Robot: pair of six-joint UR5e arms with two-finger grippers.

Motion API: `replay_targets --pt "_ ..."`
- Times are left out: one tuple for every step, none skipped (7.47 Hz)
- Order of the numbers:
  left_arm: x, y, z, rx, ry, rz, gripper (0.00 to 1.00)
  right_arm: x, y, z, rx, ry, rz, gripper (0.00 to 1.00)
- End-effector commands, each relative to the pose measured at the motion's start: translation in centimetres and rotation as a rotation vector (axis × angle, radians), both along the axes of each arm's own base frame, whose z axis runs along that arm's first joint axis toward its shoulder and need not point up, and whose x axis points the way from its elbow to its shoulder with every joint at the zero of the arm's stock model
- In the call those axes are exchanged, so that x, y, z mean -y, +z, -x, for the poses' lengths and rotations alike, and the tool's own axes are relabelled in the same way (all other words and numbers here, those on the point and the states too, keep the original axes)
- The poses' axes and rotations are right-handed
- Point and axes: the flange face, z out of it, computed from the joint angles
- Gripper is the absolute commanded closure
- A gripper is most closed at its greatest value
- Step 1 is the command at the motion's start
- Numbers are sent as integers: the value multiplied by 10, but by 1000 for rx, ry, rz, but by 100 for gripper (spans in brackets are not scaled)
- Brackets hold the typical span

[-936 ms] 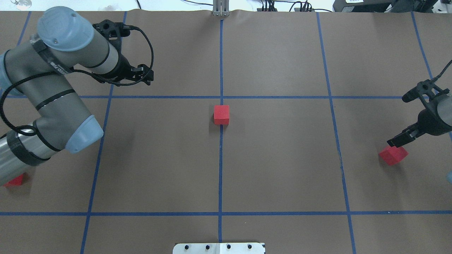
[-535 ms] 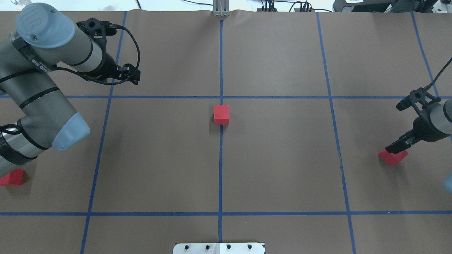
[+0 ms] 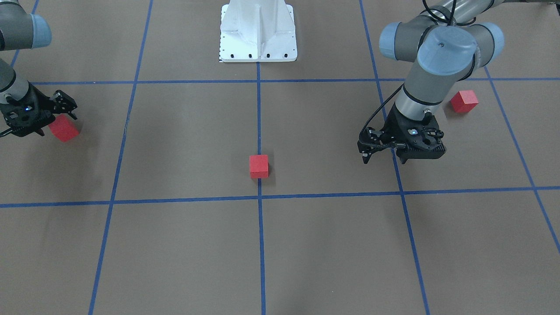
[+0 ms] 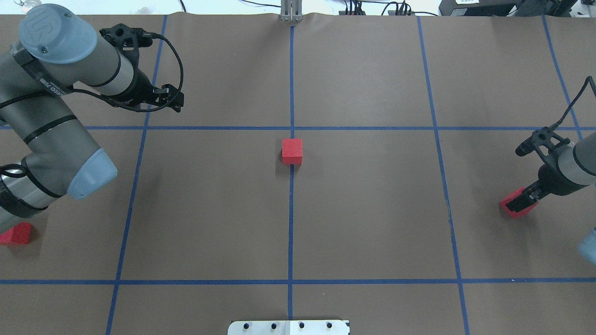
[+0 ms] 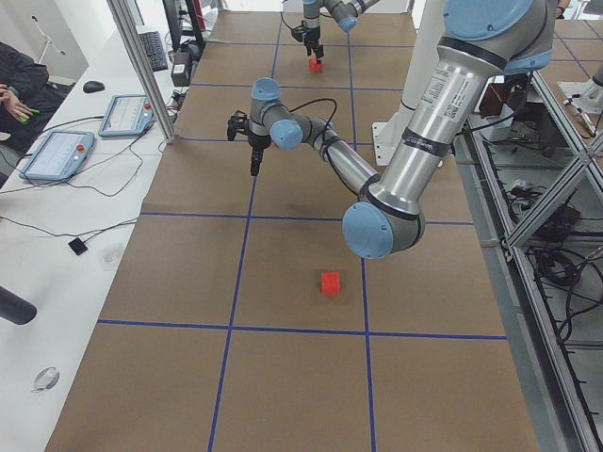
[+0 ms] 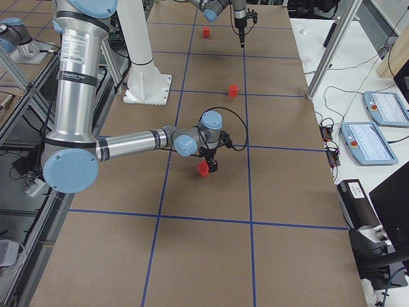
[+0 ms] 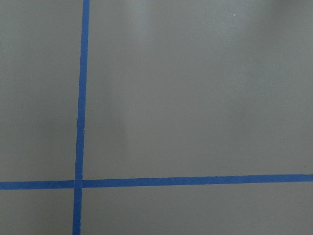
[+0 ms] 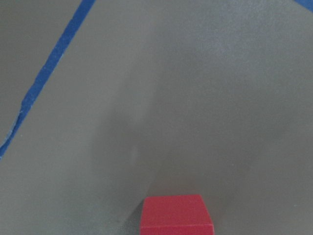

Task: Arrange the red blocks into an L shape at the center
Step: 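Lower the right gripper and close it on the red cube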

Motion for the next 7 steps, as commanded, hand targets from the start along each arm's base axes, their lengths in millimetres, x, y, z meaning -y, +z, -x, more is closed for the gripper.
replay_targets --pt "0 0 0 0 1 -1 0 -5 6 14 -9 -30 10 1" --pt "0 0 0 0 1 -1 0 -6 7 15 -11 -34 12 1" --pt "0 -1 0 -1 0 -1 0 -7 10 14 -16 -33 18 8" --pt "-1 -2 -1 -2 1 -2 0 -8 15 13 -22 -34 24 15" --pt "0 -1 -1 -1 1 -1 0 -9 18 11 -25 -35 27 16" --pt "-1 -2 -1 -2 1 -2 0 -9 20 10 -29 -35 28 17" --pt "-1 -2 -1 -2 1 -2 0 -9 20 10 -28 -36 27 36"
